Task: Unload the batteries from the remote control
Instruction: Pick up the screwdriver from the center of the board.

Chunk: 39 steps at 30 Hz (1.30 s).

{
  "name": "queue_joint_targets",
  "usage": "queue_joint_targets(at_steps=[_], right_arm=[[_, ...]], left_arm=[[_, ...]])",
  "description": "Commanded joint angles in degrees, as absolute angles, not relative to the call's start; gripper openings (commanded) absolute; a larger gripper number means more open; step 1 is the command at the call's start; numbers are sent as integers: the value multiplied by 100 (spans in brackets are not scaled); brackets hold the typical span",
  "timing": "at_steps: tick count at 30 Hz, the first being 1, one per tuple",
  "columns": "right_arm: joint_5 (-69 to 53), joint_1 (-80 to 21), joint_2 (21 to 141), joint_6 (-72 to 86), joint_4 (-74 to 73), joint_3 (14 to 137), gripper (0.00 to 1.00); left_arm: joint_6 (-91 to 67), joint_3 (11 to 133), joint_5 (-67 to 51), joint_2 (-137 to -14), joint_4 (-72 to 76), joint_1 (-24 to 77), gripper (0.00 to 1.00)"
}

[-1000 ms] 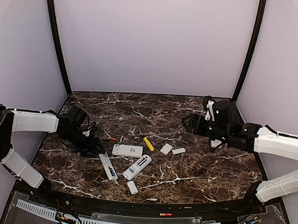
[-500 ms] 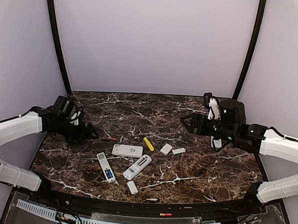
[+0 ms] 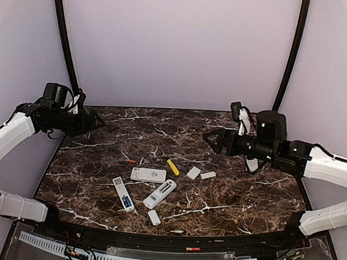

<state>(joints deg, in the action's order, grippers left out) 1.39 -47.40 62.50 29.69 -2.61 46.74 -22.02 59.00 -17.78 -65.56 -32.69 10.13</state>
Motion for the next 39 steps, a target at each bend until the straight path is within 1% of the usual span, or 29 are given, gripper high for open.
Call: queue_joint_targets(at_steps=[1,7,12,17,20,24,29,33,39], right_arm=[[234,-5160,6521,3110,-122,5157,91],[534,-5616,7248,3322,-187,5747,91],[488,-5762,7902,3401,-23,6139,91],[454,-5770,8511,3209,-121,6633,91],[513,-5768,8883,3114,-426,6978,91],[405,-5766,9301,2903,-418,7278,91],[312,-5733,9805,2530,-709,7902,92],[162,-5686,10093,2281,-625,8093,93],[-329,-5311,10321,2150,-727,8101,93]], left_arm=[[-1824,6153,-1900,-6515,-2893,902,96],[-2128,5760,-1893,-6382,-2429,888,95],[-2849,4853,-1930,-5810,-1664,888,94],[-3170,4181,-1978,-5797,-1271,896,92],[-3211,4099,-2007,-5865,-1344,897,91],[-3199,4060,-1973,-5783,-1506,896,91],[-2895,4518,-2166,-5790,-1986,891,91],[-2826,4752,-2134,-5931,-2186,888,92],[-3597,4402,-2434,-6297,-1551,893,91]])
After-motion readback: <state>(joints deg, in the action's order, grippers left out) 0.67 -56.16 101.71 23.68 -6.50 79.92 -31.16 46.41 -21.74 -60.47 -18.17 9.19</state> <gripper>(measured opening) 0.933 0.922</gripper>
